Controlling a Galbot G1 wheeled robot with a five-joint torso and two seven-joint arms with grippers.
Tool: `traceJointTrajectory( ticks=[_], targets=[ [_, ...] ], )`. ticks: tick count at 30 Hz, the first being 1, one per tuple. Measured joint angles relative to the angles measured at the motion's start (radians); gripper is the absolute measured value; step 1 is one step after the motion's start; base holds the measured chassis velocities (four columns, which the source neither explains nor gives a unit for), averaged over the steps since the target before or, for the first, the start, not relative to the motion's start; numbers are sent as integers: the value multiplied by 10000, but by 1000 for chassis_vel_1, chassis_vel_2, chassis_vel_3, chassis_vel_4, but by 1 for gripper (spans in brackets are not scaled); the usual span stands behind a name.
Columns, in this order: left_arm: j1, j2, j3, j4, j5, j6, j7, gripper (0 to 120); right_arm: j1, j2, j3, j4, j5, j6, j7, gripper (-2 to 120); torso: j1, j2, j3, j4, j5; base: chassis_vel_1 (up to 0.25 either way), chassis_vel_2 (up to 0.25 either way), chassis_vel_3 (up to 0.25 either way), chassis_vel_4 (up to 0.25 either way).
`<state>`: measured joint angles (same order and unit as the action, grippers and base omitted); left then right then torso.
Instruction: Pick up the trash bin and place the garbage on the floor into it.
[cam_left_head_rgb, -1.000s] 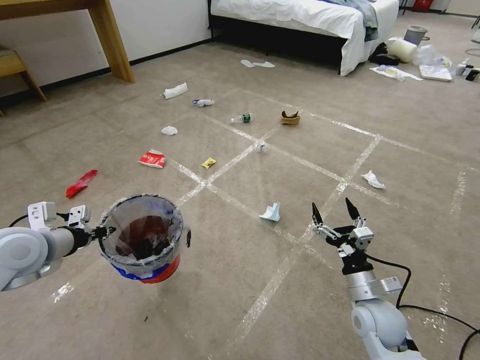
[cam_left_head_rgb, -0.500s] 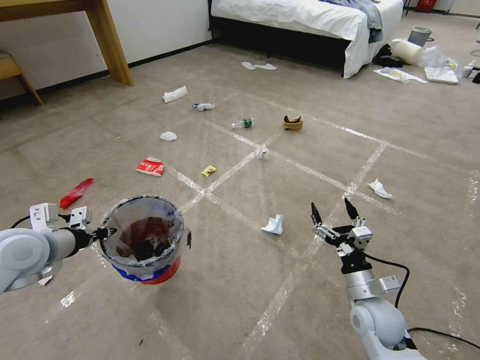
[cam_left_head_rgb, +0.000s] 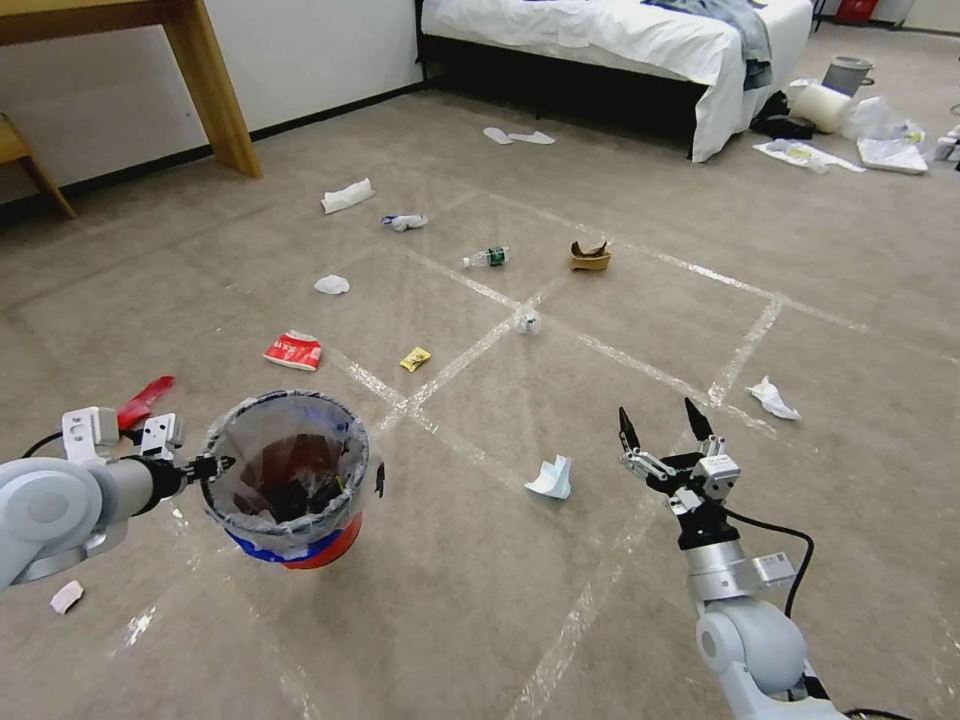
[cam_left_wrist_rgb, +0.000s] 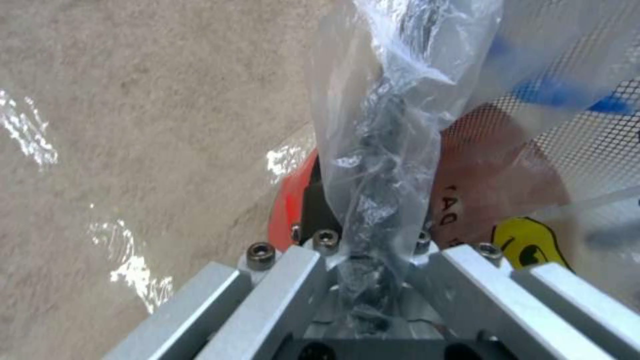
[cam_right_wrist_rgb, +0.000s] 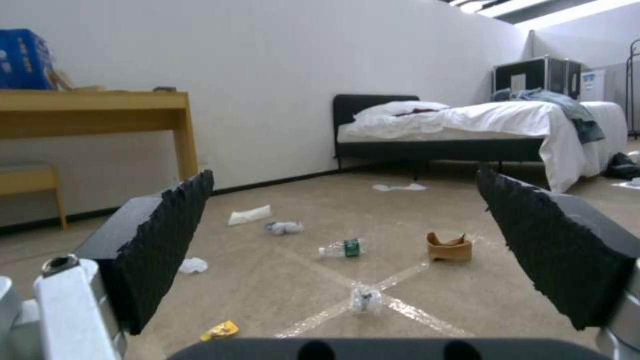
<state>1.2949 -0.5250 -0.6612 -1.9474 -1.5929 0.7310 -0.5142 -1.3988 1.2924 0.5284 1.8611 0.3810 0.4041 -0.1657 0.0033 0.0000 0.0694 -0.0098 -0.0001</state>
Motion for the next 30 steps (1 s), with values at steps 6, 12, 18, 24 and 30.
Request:
traceJointTrajectory(
  ticks=[6, 12, 18, 24, 30],
  targets=[
    [-79, 55, 0, 2, -47, 0, 0, 0, 41, 3, 29, -19, -25, -13, 75, 100, -2, 1, -2, 1, 1, 0, 0, 0, 0],
    [-57, -57, -35, -72, -40, 1, -1, 0, 176, -189, 106, 48, 90, -242, 305, 100, -2, 1, -2, 2, 1, 0, 0, 0, 0],
    [-95, -229, -13, -44, 55, 1, -11, 0, 291, -1425, -85, -47, 698, -670, 580, 100, -2, 0, -2, 0, 3, 0, 0, 0, 0],
    [-74, -232, -26, -117, 44, -22, -56, 0, 854, -2991, -1059, -267, 1545, -1278, 986, 100, -2, 1, -1, 0, 3, 0, 0, 0, 0],
    [21, -397, -114, -152, 85, -54, -153, 0, 2068, -4322, -2726, -304, 3335, -2488, 2207, 100, -1, 0, -1, 5, 3, 0, 0, 0, 0]
  ],
)
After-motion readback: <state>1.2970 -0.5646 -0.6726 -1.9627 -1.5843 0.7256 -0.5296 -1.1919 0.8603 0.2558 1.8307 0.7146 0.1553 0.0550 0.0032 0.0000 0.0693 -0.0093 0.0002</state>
